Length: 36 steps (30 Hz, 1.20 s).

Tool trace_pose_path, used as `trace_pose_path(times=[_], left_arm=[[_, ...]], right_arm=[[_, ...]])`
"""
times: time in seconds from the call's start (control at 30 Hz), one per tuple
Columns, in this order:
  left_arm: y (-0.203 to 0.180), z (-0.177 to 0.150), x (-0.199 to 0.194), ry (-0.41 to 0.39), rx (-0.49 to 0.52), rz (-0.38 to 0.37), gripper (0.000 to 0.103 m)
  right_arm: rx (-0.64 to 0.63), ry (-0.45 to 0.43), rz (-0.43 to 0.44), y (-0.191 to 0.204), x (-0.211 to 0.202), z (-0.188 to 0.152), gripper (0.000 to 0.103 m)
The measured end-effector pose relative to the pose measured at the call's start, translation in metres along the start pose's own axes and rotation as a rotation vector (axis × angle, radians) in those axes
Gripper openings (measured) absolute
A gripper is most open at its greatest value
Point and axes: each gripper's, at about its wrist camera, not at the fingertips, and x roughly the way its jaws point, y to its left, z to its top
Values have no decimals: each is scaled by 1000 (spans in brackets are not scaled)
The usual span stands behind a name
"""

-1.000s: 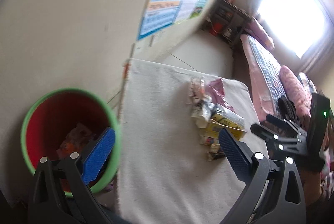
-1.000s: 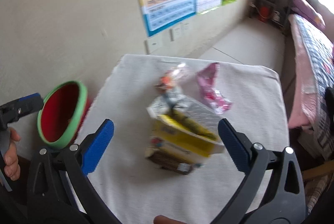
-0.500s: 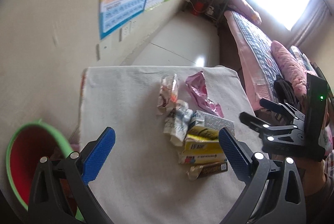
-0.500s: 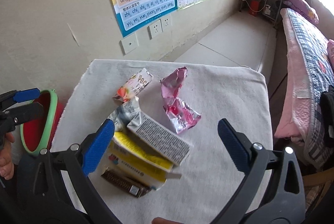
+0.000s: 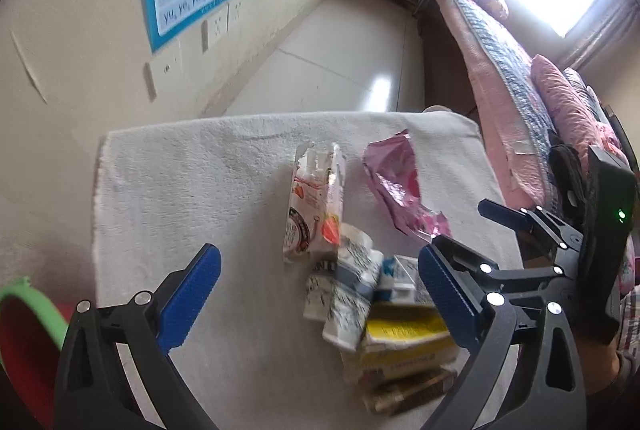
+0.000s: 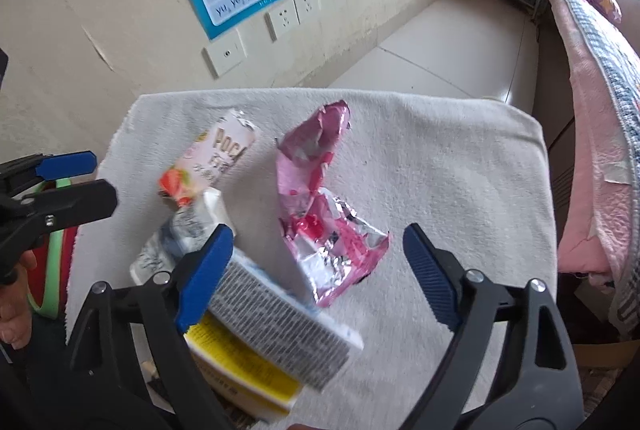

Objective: Collect trash
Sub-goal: 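Grasp the white strawberry drink carton with the left gripper while the right gripper grasps the pink foil wrapper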

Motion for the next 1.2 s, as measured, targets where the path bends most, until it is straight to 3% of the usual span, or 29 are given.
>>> trace_pose_path(times=[0.17, 0.37, 0.43, 0.5, 0.57, 0.6, 0.73, 1.0, 1.2], left_arm=[[1, 14, 36, 50, -11, -14, 86], [-1, 26, 66, 110, -22, -23, 74], [2, 28, 72, 132, -33, -34, 55], [1, 29, 78, 149, -33, -37, 44], [1, 28, 81, 157, -27, -30, 40], [0, 27, 80, 156, -21, -32, 38], [-3, 27, 67, 117, 2, -37, 35], [-8, 27, 9, 2, 26, -29, 35], [-30, -1, -35, -71, 63, -28, 35]], right_arm=[[10, 30, 11, -3, 22, 5, 84], [17, 71, 18, -7, 42, 9, 69], [7, 87, 27, -6, 47, 10, 55], [-6, 103, 32, -4, 53, 9, 52], [1, 104, 41, -5, 54, 8, 48], [12, 103, 53, -8, 53, 8, 42], [43, 86, 71, -19, 45, 12, 30], [102, -57, 65, -43, -17, 21, 29], [118, -122, 68, -43, -67, -4, 30]])
